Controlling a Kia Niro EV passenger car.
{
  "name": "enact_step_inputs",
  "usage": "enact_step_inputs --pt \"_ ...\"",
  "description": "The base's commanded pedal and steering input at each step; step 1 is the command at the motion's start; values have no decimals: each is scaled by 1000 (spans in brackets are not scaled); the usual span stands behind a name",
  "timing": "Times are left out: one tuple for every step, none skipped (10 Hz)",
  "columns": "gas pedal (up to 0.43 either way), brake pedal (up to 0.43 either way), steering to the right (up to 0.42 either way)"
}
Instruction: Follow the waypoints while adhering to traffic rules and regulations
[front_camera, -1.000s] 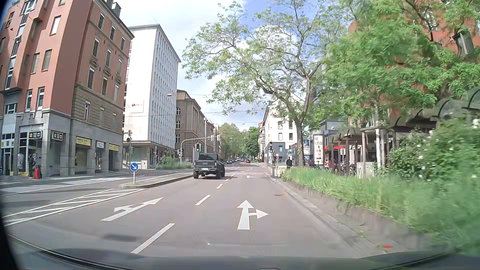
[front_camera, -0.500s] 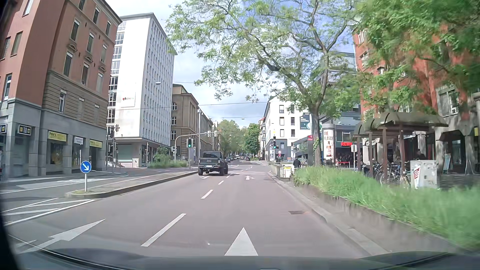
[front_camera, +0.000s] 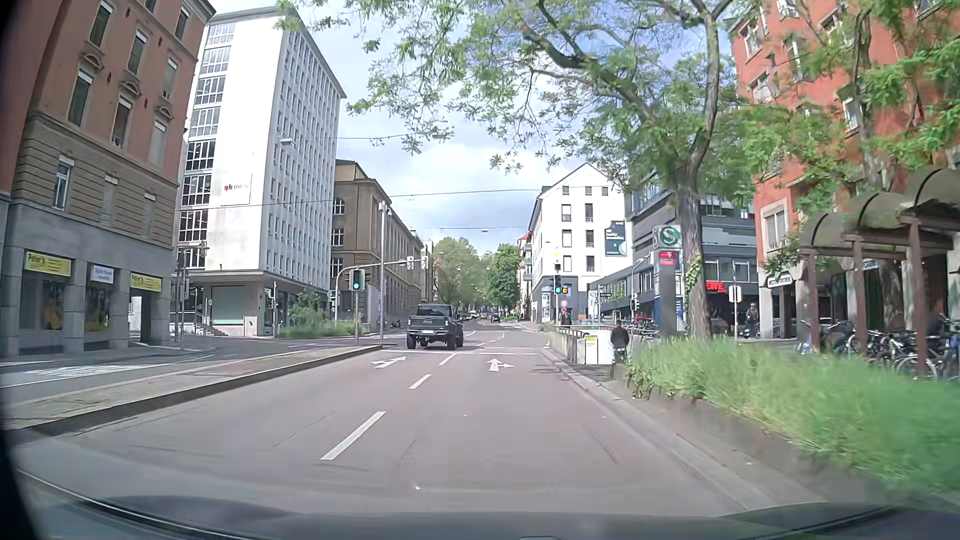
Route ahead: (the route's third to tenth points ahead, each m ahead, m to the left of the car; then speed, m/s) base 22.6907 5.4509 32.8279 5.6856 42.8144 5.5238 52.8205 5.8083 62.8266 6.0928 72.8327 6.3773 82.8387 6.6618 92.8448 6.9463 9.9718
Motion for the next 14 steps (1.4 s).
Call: enact_step_inputs --pt "98 0 0" --pt "98 0 0" --pt "98 0 0" --pt "98 0 0" --pt "98 0 0" --pt "98 0 0" --pt "98 0 0" --pt "98 0 0" --pt "98 0 0" --pt "98 0 0" --pt "98 0 0" --pt "98 0 0" --pt "98 0 0" --pt "98 0 1"
